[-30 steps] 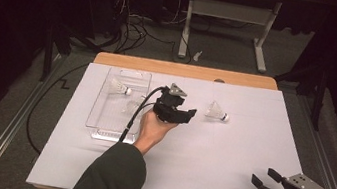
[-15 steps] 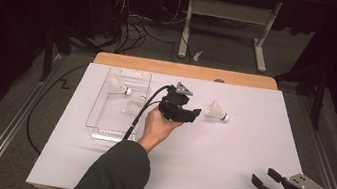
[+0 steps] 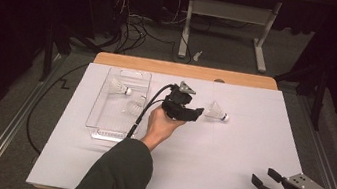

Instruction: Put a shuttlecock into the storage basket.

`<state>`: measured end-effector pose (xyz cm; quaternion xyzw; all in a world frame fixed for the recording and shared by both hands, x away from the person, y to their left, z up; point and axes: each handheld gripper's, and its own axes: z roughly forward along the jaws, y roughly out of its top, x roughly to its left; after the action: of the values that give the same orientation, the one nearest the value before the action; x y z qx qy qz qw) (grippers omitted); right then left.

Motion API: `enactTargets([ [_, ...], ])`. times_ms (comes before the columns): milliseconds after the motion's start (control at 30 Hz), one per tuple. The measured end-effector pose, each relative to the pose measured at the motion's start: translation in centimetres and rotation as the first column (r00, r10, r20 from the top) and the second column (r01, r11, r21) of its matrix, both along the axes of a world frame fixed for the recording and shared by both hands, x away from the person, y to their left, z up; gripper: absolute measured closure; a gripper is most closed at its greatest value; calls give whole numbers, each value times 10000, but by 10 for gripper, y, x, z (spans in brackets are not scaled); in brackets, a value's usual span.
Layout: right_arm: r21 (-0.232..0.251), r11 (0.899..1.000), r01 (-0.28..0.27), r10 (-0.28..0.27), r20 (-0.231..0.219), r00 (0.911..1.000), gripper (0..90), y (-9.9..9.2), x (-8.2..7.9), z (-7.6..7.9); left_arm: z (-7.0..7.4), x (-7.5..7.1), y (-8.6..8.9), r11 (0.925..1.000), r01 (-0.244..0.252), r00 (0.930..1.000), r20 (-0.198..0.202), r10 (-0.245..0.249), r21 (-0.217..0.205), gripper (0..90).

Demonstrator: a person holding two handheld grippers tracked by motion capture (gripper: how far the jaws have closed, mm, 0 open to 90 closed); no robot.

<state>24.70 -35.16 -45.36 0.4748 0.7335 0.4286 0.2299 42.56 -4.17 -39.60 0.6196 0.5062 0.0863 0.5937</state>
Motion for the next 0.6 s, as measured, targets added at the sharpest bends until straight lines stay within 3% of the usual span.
enactTargets([
  [600,17,10000,-4,4,-2,10000,344,0,0,0,-1,10,-12,9999,135,9999,-97,-134,58,409],
])
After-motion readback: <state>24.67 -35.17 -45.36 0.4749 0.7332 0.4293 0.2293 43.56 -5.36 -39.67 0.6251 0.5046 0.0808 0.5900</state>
